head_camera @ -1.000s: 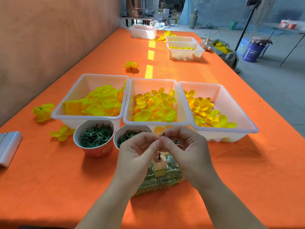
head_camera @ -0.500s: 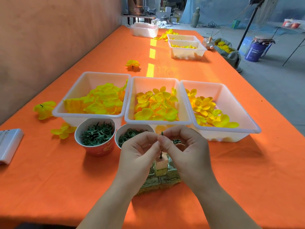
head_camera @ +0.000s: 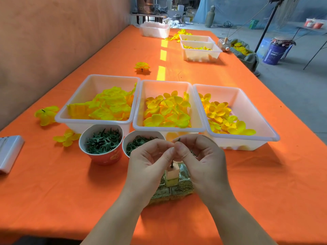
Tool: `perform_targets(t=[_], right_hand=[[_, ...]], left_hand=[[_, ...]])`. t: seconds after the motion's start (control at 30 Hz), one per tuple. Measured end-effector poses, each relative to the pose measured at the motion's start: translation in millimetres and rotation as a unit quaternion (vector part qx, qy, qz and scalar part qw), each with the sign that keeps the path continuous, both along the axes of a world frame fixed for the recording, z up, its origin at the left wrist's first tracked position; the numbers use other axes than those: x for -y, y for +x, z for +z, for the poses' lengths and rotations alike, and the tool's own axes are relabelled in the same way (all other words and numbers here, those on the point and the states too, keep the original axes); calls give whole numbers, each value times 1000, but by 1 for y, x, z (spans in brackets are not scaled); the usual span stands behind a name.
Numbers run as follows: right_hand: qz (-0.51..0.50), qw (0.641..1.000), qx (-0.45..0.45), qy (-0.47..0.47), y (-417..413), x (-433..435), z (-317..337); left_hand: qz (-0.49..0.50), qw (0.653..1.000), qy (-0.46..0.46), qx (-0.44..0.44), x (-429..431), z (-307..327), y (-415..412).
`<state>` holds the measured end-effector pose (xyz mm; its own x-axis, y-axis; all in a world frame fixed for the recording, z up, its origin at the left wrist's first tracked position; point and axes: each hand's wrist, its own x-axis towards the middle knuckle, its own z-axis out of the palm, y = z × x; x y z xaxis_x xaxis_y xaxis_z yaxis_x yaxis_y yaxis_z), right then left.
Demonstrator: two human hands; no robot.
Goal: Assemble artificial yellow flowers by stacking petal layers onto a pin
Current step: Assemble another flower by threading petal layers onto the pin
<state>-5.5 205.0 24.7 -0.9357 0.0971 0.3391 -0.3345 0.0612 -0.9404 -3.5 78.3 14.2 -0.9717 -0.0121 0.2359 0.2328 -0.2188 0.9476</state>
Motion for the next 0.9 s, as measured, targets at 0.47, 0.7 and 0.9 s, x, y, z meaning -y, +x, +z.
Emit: perform_targets(t=[0.47, 0.7, 0.9], right_hand=[[-16, 997, -46, 68, 1, 2, -7], [-30, 992, -50, 113, -1, 0, -36], [-19, 990, -56, 128, -1, -5, -43]], left_hand=[[3, 1000, -2, 15, 3, -9, 2], [64, 995, -70, -4, 13, -11, -3], [35, 995, -91, -20, 14, -4, -2]])
